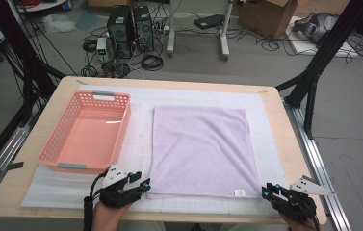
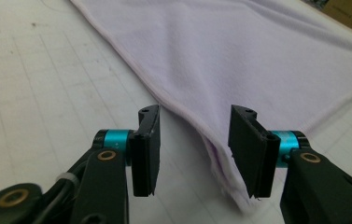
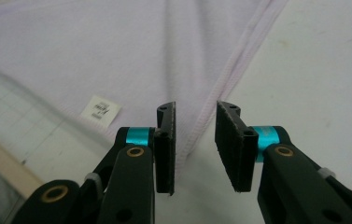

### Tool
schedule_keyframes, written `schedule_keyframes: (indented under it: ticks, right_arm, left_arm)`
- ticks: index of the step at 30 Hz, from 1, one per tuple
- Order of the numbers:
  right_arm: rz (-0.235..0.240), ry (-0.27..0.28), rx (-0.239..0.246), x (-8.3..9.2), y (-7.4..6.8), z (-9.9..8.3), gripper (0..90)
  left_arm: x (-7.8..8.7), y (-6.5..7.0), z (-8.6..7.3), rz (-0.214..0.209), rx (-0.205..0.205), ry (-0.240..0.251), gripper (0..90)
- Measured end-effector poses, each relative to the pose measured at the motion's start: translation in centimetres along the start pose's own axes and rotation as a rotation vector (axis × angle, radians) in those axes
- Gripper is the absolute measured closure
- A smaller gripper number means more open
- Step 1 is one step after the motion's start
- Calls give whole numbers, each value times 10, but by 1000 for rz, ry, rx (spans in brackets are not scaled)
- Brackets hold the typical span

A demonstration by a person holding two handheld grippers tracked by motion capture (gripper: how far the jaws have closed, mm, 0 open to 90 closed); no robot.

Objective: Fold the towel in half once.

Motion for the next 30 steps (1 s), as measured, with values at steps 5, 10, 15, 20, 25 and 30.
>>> schedule_keyframes:
  ticks: [5,10,15,20,25,30]
  right_arm:
    - [-62,4,-22,-21,10,3,634]
    - [-95,-5,2,-52,15,10,655]
    - [-137,-74,41,-63,17,11,872]
    - [-185,-116,43,-48,16,7,875]
    - [-170,-126,34,-50,21,14,733]
    - [-147,-22,-19,-71,38,38,623]
  left_arm:
    - [-10,-7,2,4,-5,-1,530]
    - [-14,-11,2,0,-13,-11,530]
    - [-20,-13,5,1,-21,-8,525]
    - [-23,-16,6,-2,-22,-20,513]
    - [-28,-19,10,-3,-31,-23,486]
    - [-42,-28,13,11,-24,-38,474]
Point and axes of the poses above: each handheld gripper's, and its own axes: x roughly backward along the jaws, z roughly out of its top, y roughly to its right, the point moved 7 cm from there along -x, roughly forward along the jaws, and after that the axes turned 13 degrees about y, right-handed, at the moved point
